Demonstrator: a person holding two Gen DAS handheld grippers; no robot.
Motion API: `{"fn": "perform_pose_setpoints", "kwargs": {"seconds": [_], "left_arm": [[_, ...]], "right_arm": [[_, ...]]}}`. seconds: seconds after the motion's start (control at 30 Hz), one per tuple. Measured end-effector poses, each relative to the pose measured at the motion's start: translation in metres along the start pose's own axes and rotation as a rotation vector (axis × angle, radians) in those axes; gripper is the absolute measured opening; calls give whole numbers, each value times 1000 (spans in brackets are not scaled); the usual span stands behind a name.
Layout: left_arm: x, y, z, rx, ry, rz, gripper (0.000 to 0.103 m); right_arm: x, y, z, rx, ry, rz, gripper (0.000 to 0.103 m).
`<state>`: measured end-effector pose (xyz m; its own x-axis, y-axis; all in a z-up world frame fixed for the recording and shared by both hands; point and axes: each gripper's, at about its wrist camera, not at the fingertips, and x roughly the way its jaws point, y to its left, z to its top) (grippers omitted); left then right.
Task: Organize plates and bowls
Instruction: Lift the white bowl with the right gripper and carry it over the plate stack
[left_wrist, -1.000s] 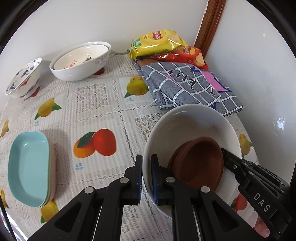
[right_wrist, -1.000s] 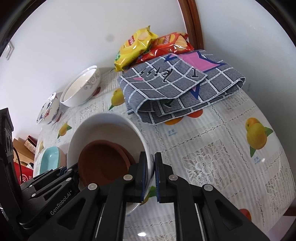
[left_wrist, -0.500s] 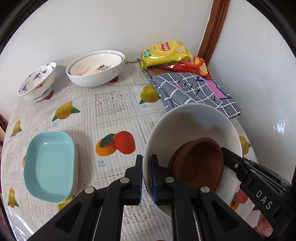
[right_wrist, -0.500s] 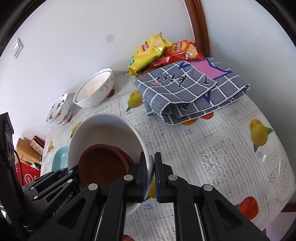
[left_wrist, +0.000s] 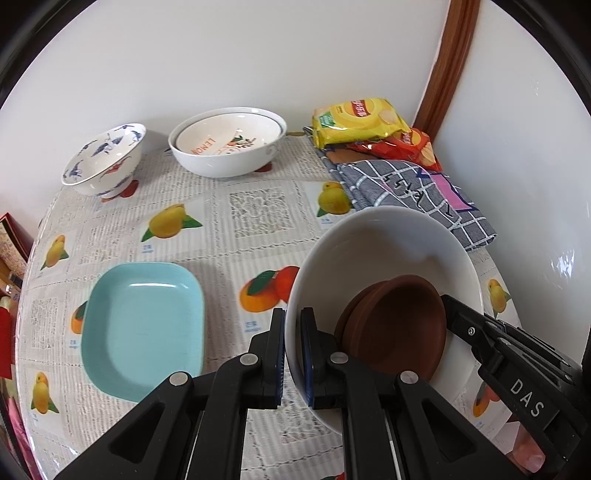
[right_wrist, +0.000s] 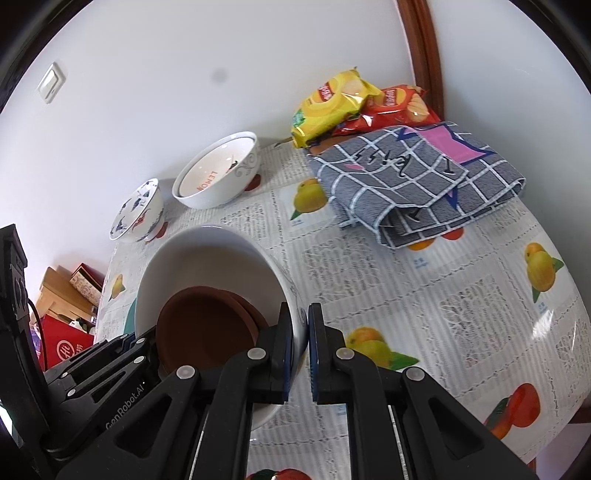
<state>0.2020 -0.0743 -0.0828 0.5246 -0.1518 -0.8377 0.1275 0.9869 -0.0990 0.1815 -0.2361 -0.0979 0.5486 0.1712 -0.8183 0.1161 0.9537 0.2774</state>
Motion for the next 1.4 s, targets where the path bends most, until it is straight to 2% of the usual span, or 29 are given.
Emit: {"fn": "perform_pose_setpoints", "kwargs": {"seconds": [1.4], "left_arm": [[-25,131,-6,-142,-38,77,8]], "right_arm": [[37,135,-3,-144,40,71,8]]}}
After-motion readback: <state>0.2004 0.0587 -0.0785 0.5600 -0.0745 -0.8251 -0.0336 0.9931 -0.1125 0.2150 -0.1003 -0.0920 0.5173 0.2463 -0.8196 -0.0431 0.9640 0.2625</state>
